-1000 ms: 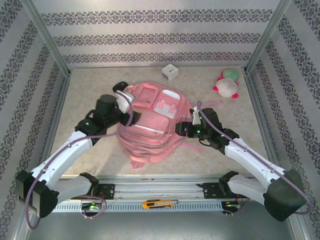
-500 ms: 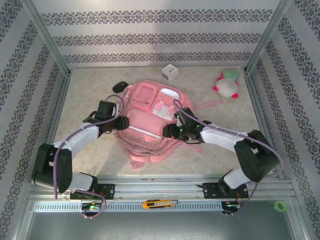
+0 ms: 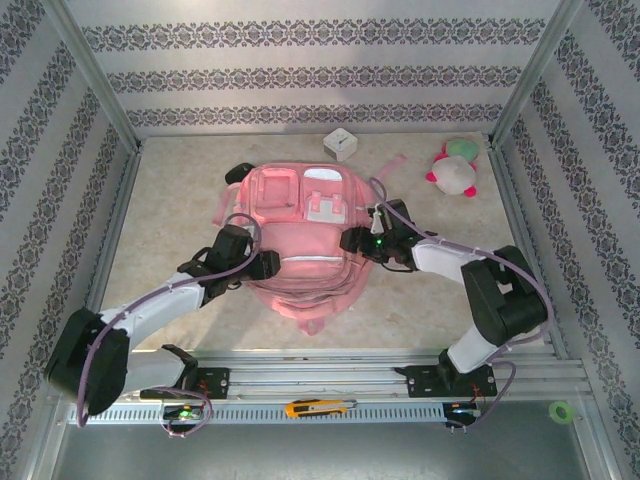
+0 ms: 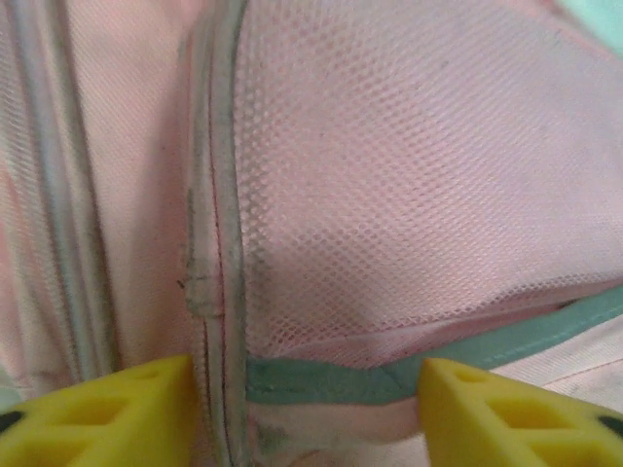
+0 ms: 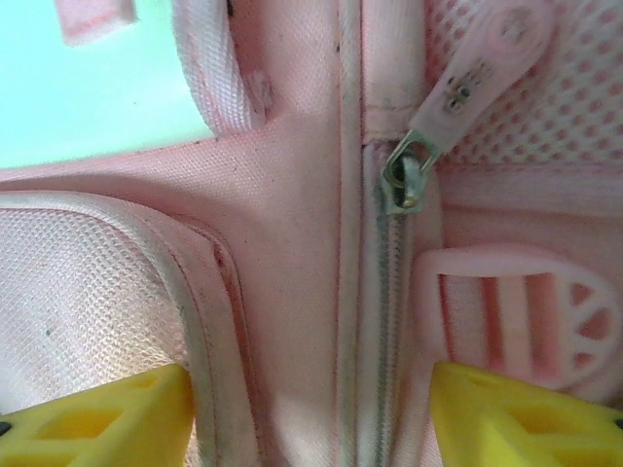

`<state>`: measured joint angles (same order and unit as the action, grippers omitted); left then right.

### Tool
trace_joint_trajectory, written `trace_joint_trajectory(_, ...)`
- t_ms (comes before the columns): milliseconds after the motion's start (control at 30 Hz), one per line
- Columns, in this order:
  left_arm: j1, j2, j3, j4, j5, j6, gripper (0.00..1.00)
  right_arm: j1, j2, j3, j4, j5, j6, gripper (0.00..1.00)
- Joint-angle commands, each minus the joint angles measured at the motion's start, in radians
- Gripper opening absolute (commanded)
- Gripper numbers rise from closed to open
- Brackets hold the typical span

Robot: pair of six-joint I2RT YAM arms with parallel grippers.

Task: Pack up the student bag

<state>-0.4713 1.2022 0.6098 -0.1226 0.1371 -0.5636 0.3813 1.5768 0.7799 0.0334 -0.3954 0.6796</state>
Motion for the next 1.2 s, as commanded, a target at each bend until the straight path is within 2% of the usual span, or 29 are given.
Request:
trace_joint_trajectory(0, 0.001, -0.089, 0.066, -0.076, -0.127, -0.012, 0.67, -0.018, -0.150, 0.001, -0.084, 0.085, -0.047, 0.65)
trace_joint_trajectory(167, 0.084, -0.143, 0.100, -0.057, -0.200, 0.084, 0.76, -0.031, -0.327, -0.001, -0.148, 0.153, -0.117, 0.65)
trace_joint_trajectory(233, 0.122, -0.155, 0.106, -0.017, -0.262, 0.154, 0.80, -0.061, -0.380, -0.008, -0.153, 0.183, -0.165, 0.69)
trace_joint_trajectory(267, 0.136, -0.163, 0.100, 0.015, -0.300, 0.185, 0.82, -0.077, -0.397, -0.015, -0.151, 0.199, -0.187, 0.74)
trace_joint_trajectory(300, 0.150, -0.175, 0.088, 0.061, -0.347, 0.232, 0.86, -0.097, -0.414, -0.025, -0.145, 0.219, -0.209, 0.97)
trace_joint_trajectory(367, 0.159, -0.200, 0.041, 0.186, -0.466, 0.331, 1.00, -0.141, -0.437, -0.050, -0.124, 0.254, -0.256, 0.98)
trace_joint_trajectory(500, 0.161, -0.215, -0.126, 0.523, -0.655, 0.561, 1.00, -0.210, -0.467, -0.146, -0.014, 0.363, -0.366, 0.98)
trace_joint_trajectory(600, 0.168, -0.167, -0.230, 0.695, -0.731, 0.663, 1.00, -0.240, -0.472, -0.231, 0.095, 0.440, -0.450, 0.98)
trace_joint_trajectory(633, 0.172, -0.144, -0.267, 0.755, -0.735, 0.683, 0.99, -0.246, -0.468, -0.258, 0.144, 0.465, -0.459, 0.98)
trace_joint_trajectory(700, 0.179, -0.085, -0.341, 0.918, -0.726, 0.701, 0.99, -0.278, -0.460, -0.253, 0.144, 0.438, -0.478, 0.98)
trace_joint_trajectory(767, 0.201, 0.002, -0.410, 1.104, -0.673, 0.707, 1.00, -0.281, -0.447, -0.256, 0.186, 0.426, -0.522, 0.98)
trace_joint_trajectory(900, 0.254, 0.316, -0.479, 1.548, -0.573, 0.682, 0.99, -0.280, -0.400, -0.268, 0.269, 0.396, -0.625, 0.98)
trace_joint_trajectory(967, 0.272, 0.410, -0.439, 1.549, -0.460, 0.703, 0.99, -0.280, -0.369, -0.313, 0.392, 0.396, -0.670, 0.98)
trace_joint_trajectory(1000, 0.280, 0.428, -0.419, 1.545, -0.439, 0.710, 0.99, -0.281, -0.350, -0.345, 0.472, 0.386, -0.693, 0.98)
trace_joint_trajectory(1100, 0.365, 0.414, -0.435, 1.500, -0.324, 0.616, 0.99, -0.285, -0.260, -0.426, 0.712, 0.350, -0.733, 0.98)
trace_joint_trajectory(1133, 0.383, 0.461, -0.415, 1.548, -0.335, 0.614, 0.99, -0.285, -0.240, -0.424, 0.753, 0.347, -0.741, 0.98)
trace_joint_trajectory(1167, 0.387, 0.456, -0.397, 1.515, -0.345, 0.607, 0.99, -0.285, -0.245, -0.403, 0.695, 0.326, -0.770, 0.98)
